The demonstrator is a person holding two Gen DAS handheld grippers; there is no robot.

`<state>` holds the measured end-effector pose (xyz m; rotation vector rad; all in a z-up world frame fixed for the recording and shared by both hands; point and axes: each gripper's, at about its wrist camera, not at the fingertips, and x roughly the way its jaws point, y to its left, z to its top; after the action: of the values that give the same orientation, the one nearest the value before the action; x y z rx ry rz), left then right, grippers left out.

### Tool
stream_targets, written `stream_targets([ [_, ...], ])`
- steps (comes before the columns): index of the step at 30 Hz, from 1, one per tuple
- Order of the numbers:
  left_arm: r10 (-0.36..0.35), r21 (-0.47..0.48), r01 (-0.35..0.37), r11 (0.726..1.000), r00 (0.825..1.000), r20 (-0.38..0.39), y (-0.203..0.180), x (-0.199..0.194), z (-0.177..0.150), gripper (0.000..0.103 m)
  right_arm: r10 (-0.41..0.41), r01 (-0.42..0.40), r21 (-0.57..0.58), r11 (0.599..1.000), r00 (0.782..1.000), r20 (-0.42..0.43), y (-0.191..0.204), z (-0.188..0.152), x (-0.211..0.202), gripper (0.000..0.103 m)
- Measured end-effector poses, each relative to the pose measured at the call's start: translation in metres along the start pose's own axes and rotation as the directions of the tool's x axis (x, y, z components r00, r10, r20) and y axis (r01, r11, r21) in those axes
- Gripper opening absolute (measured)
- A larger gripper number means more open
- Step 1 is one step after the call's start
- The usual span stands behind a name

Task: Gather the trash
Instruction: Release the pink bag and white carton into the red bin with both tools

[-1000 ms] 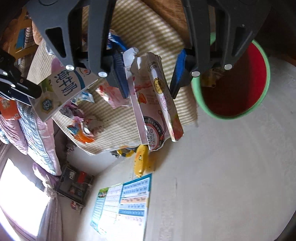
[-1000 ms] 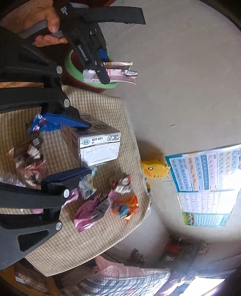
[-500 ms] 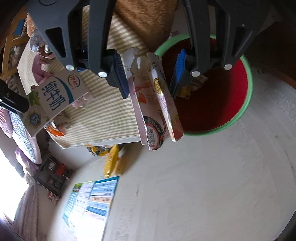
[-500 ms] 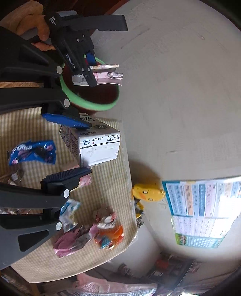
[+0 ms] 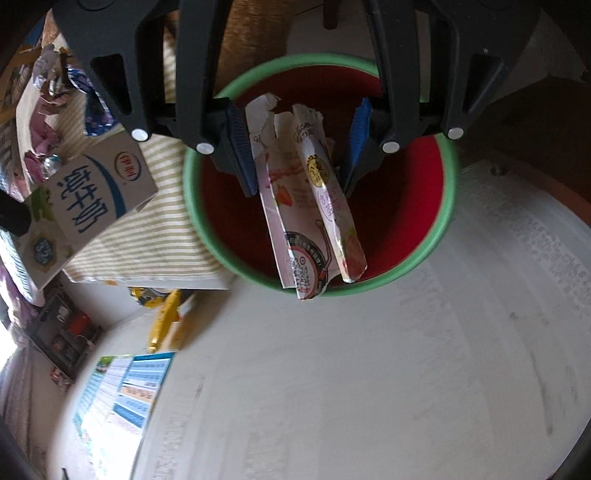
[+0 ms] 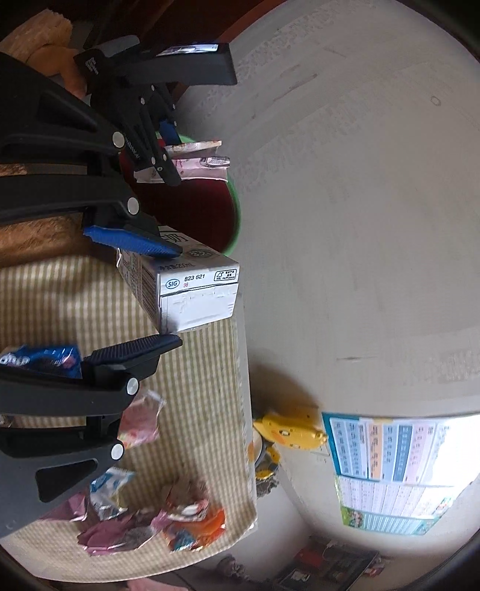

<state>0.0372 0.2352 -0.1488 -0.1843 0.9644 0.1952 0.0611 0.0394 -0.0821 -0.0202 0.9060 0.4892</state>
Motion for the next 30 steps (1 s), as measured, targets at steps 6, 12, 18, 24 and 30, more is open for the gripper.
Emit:
stream_targets([
  [6, 0.049, -0.038, -0.05, 0.998, 0.998, -0.035, 0.024, 0.013, -0.004, 0.044, 0.027, -0.027, -0.026, 0.999, 1.0, -0.015, 0.023, 0.007, 0.022, 0.041],
  [12, 0.065, -0.053, -0.068, 0.996, 0.996, -0.053, 0.032, 0.019, -0.008, 0.044, 0.047, -0.049, -0.052, 0.997, 0.998, -0.03, 0.042, 0.009, 0.038, 0.041],
  [18, 0.082, -0.074, -0.086, 0.994, 0.995, -0.058, 0.039, 0.021, -0.009, 0.05, 0.057, -0.059, -0.078, 0.995, 0.998, -0.028, 0.052, 0.009, 0.05, 0.043],
  [24, 0.079, -0.087, -0.084, 0.993, 0.995, -0.063, 0.04, 0.018, -0.009, 0.064, 0.071, -0.072, -0.048, 0.996, 0.997, -0.014, 0.045, 0.007, 0.042, 0.047],
  [30, 0.066, -0.065, -0.07, 0.995, 0.996, -0.057, 0.029, 0.015, -0.006, 0.064, 0.065, -0.066, -0.008, 0.998, 0.998, -0.008, 0.027, -0.003, 0.025, 0.048],
])
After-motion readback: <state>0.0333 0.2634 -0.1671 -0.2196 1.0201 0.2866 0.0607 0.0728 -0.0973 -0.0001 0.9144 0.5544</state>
